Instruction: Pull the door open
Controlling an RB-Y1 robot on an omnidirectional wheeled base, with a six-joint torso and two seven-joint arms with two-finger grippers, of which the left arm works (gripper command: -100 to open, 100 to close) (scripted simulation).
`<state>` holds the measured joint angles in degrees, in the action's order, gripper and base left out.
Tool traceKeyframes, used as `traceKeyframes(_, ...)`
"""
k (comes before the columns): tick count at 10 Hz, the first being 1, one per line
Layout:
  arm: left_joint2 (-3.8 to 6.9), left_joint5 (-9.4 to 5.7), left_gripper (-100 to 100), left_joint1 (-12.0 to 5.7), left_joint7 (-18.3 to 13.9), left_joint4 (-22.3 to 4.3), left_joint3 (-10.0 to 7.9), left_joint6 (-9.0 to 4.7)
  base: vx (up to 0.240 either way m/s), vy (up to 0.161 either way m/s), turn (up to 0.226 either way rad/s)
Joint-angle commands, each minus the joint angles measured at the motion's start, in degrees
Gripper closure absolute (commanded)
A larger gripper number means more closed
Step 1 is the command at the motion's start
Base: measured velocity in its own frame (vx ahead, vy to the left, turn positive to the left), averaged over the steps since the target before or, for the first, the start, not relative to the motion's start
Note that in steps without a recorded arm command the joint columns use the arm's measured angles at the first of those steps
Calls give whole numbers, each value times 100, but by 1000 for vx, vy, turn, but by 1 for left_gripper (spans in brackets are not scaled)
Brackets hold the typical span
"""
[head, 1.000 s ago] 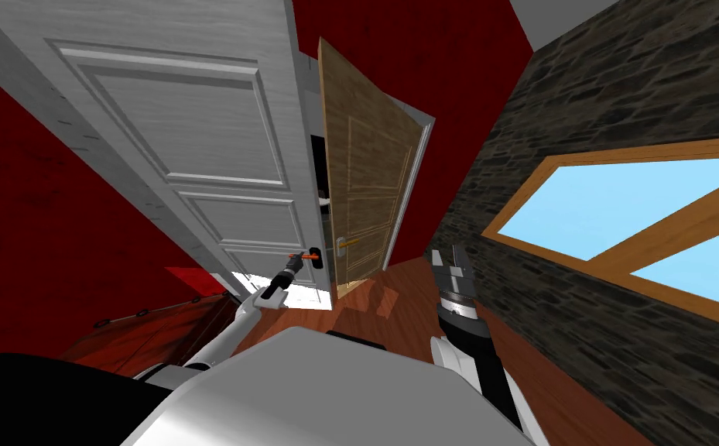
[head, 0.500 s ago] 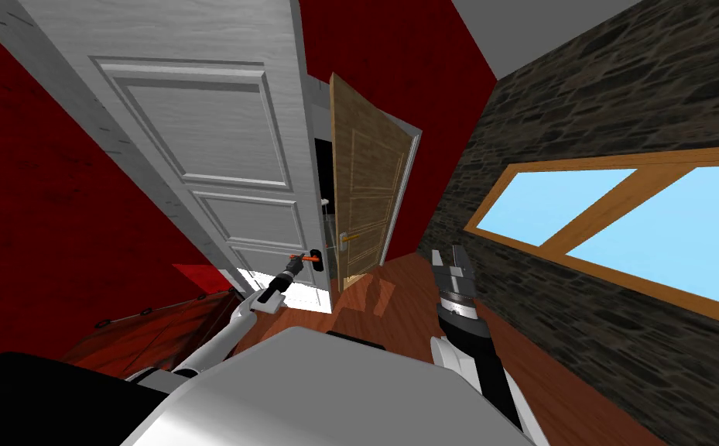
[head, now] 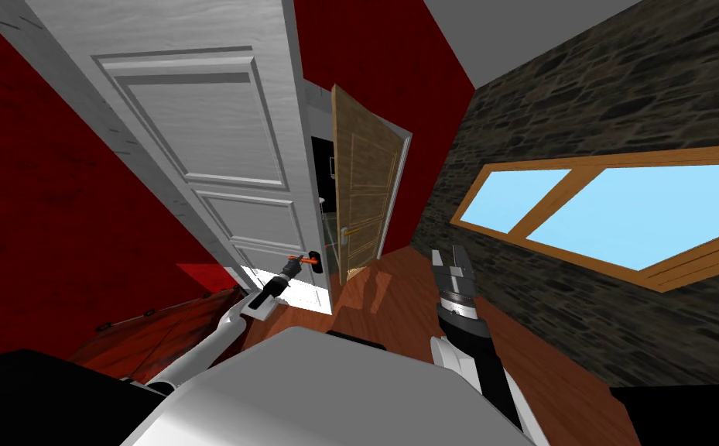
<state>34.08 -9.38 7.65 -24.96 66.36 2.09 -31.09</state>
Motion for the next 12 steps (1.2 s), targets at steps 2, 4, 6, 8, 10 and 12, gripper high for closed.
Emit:
traceKeyframes(2,175,21,100,238,-199,162,230,-242,-206,98,-103)
traceKeyframes(4,262,15,100,313,-250,117,242,-334,-117,46,-76)
traceKeyframes(6,367,16,100,418,-334,129,304,-509,-217,60,-170)
traceKeyframes(8,483,18,100,533,-427,143,372,-700,-222,83,-115)
traceKeyframes(10,614,19,100,663,-531,159,449,-916,-194,78,-120)
traceKeyframes(12,657,0,100,699,-532,151,395,-912,-140,63,-48)
